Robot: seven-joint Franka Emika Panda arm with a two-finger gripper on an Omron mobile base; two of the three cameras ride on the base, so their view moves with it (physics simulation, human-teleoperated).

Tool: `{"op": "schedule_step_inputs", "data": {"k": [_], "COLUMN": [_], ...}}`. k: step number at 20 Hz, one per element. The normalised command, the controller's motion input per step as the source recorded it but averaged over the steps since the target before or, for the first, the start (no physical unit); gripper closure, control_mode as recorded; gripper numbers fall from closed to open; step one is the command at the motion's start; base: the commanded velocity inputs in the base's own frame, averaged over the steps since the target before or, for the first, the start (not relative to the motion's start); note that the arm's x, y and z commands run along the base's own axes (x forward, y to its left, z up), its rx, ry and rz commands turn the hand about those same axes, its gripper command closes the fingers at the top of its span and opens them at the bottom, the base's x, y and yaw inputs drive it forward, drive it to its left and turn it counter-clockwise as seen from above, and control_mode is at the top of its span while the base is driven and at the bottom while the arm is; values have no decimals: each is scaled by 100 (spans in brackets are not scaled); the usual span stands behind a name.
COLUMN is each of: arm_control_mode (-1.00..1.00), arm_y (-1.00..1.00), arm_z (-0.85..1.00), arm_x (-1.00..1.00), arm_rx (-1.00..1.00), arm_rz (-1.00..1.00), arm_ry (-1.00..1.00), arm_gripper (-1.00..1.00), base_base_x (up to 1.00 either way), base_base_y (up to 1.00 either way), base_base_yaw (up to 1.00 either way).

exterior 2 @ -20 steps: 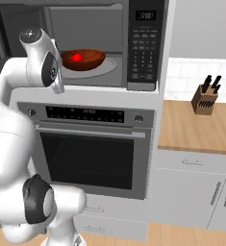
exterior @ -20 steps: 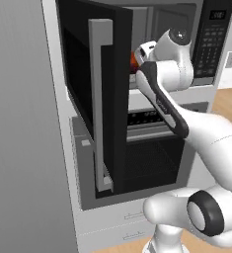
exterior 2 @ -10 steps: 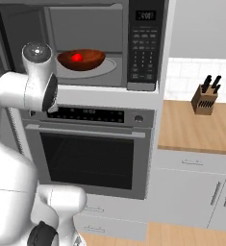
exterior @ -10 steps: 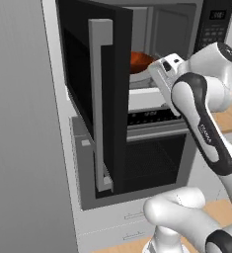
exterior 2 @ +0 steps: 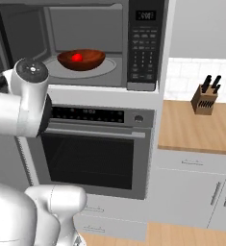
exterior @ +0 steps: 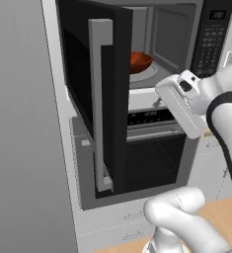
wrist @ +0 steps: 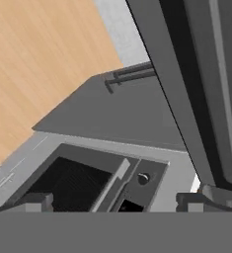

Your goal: Pick the tomato from the sink and place it in the bowl. Then pick the bowl and place it in the microwave. Then close the microwave door and press the start button.

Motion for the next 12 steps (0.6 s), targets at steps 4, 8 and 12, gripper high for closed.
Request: {"op": "schedule_step_inputs", "data": {"k": [4,8,12], "arm_control_mode": [-100,-100,-100], "arm_y": [21,1,9], "arm_z": [-12,-3,-1], "arm_x": [-100,-100,-98], "arm_rx": [0,0,0], "arm_rz": [-6,-10,-30], "arm_ry": [2,0,0], "arm_gripper": [-100,-100,-100], "base_base_x": [0,0,0], "base_base_y": [0,0,0], "base_base_yaw": [0,0,0]}}
